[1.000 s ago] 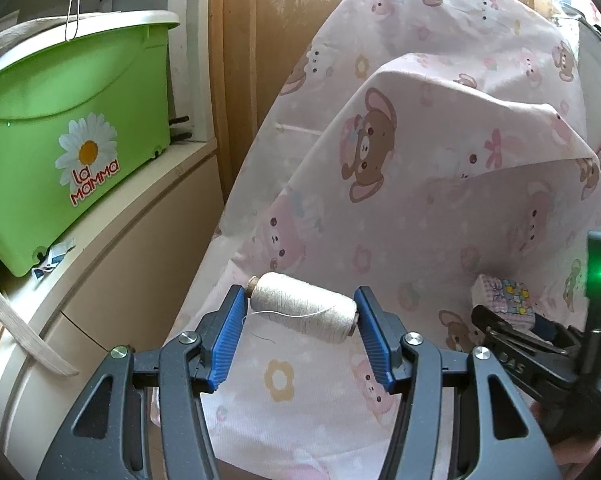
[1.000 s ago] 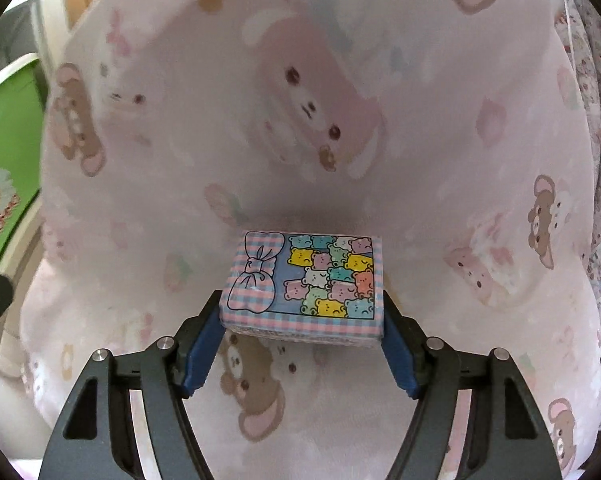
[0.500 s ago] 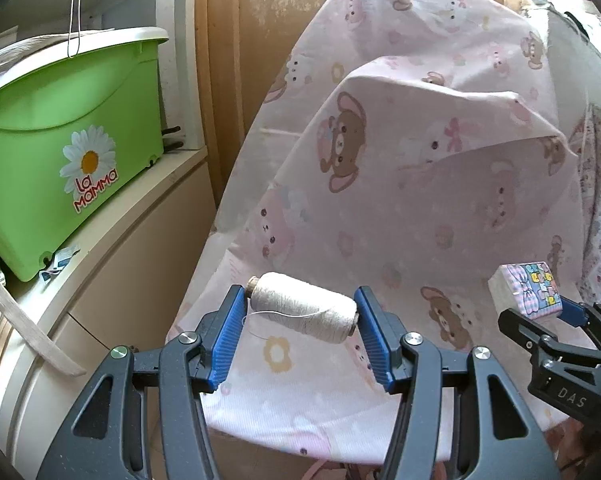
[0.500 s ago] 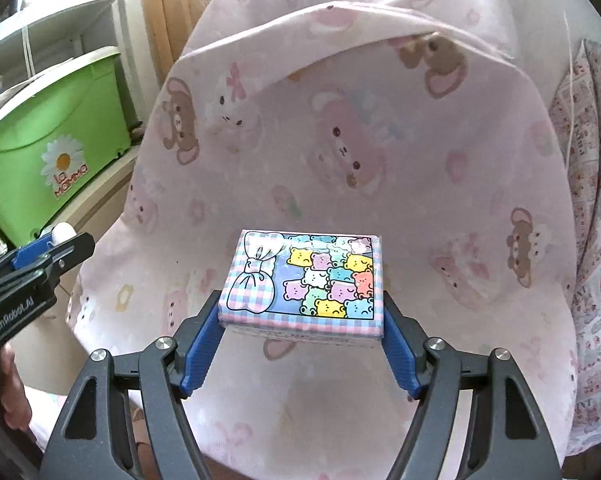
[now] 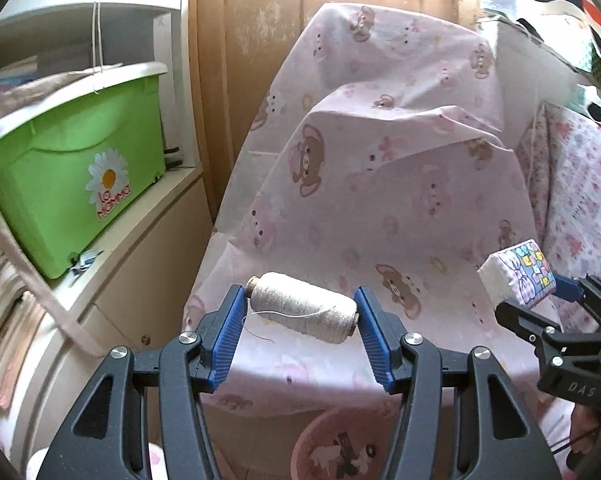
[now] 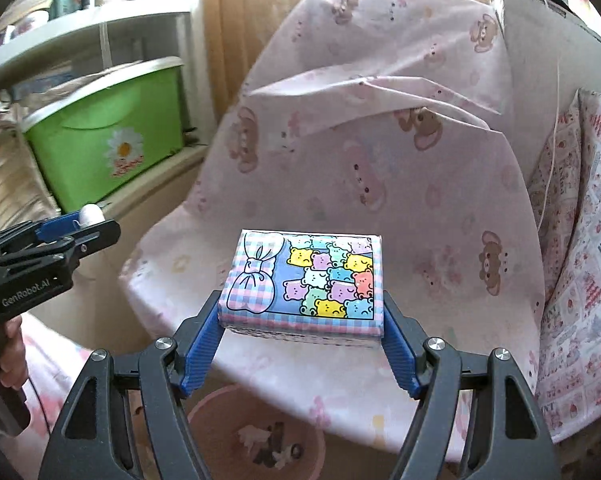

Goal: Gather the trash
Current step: 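Carry the spool and box down over the pink wastebasket with both tools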

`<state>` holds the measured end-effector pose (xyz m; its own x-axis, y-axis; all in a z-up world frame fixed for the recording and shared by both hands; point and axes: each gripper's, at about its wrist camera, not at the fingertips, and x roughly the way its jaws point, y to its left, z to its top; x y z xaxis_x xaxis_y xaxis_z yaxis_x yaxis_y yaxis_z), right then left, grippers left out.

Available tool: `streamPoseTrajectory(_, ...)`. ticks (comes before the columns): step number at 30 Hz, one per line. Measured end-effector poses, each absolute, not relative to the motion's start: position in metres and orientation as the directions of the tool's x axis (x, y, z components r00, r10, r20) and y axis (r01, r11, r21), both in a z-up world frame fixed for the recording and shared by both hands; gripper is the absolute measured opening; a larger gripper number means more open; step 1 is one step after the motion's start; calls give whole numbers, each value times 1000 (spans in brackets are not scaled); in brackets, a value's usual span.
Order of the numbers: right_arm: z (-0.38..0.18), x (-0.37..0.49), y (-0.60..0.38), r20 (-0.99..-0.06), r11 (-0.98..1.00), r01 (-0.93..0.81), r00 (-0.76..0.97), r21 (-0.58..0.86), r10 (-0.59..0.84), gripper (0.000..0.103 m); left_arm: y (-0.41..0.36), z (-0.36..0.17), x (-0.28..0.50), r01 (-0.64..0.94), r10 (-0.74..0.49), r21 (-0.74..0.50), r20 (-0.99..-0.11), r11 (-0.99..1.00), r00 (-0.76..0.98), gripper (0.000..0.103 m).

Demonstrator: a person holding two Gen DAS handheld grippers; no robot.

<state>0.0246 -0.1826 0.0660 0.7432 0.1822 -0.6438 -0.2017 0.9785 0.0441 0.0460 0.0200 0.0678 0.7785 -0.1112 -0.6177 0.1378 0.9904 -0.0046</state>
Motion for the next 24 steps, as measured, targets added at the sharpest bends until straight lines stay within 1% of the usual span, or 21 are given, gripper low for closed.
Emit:
streamPoseTrajectory(3, 68, 7, -182, -647, 973, -226, 734, 54, 207, 75, 18, 66, 32, 149, -129, -21, -622, 989, 772, 54)
streamPoseTrajectory(7, 63, -12, -177, -648, 971, -235, 732, 52, 211, 75, 11, 39, 27, 130, -113, -22, -648, 991, 753, 54)
streamPoseTrajectory(10, 52, -22, -174, -671, 964, -257, 704, 62, 231, 75, 10, 13, 26, 132, -149, -78, -692, 988, 706, 54)
streamPoseTrajectory(13, 38, -29, -171, -696, 963, -264, 684, 44, 219, 75, 12, -6, 25, 142, -173, -105, -738, 984, 652, 54)
streamPoseTrajectory(17, 17, -32, -166, -736, 961, -274, 645, 30, 207, 75, 17, -16, 26, 139, -178, -117, -766, 983, 617, 54)
streamPoseTrajectory(21, -2, -30, -159, -773, 958, -286, 607, 5, 186, 75, 17, -31, 29, 149, -217, -160, -799, 976, 561, 54)
streamPoseTrajectory(24, -17, -29, -155, -800, 954, -301, 572, 1, 181, 75, 12, -50, 31, 164, -217, -154, -835, 974, 505, 54)
